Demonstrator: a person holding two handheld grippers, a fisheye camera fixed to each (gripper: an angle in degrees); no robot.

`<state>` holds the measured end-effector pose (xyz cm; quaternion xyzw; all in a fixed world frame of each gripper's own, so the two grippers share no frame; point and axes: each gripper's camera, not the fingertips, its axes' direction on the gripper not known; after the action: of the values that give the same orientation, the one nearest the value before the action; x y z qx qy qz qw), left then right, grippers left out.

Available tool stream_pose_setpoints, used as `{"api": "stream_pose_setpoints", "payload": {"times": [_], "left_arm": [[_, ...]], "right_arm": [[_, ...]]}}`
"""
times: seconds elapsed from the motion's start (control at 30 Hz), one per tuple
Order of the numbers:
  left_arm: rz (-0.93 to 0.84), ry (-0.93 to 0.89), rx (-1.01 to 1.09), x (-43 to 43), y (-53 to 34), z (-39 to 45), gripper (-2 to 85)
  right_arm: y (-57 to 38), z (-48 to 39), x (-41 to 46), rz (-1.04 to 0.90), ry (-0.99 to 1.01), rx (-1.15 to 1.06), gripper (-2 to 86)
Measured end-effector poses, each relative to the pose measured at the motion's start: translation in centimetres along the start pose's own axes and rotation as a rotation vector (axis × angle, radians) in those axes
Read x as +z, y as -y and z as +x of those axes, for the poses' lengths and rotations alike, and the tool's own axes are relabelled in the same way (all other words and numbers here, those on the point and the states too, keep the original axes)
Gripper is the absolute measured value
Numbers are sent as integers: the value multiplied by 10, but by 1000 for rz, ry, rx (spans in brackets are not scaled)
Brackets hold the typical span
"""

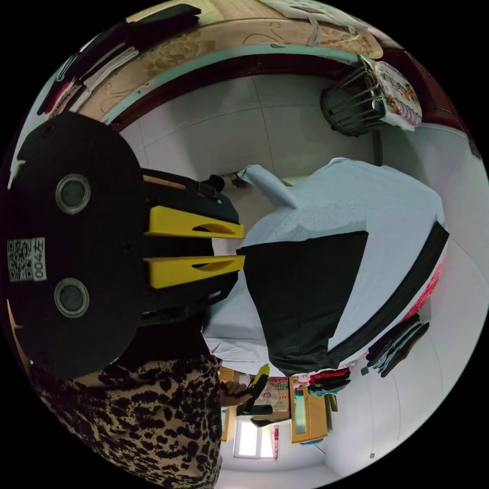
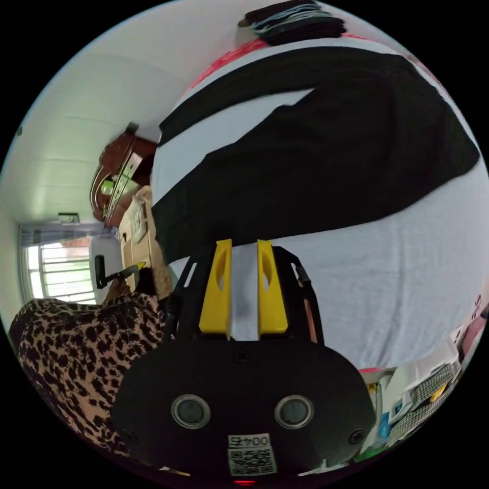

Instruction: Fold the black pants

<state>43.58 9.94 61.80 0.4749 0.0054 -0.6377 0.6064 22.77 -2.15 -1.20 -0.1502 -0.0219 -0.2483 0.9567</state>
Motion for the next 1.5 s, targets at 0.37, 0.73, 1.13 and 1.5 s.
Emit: {"api": "stream_pose_setpoints", "payload": {"times": [0.37, 0.73, 1.13, 1.5], "left_arm": [[-41, -83, 245, -61, 91, -67, 23], [-196, -25, 554, -129, 186, -117, 3], [-216, 17, 670, -154, 278, -50, 1], [-190, 131, 781, -187, 395, 20, 4]], "right_arm": [[100, -153, 149, -308, -143, 48, 19], [140, -180, 172, -268, -120, 402, -7], [153, -232, 204, -217, -300, 349, -8], [158, -268, 214, -87, -305, 308, -9]]}}
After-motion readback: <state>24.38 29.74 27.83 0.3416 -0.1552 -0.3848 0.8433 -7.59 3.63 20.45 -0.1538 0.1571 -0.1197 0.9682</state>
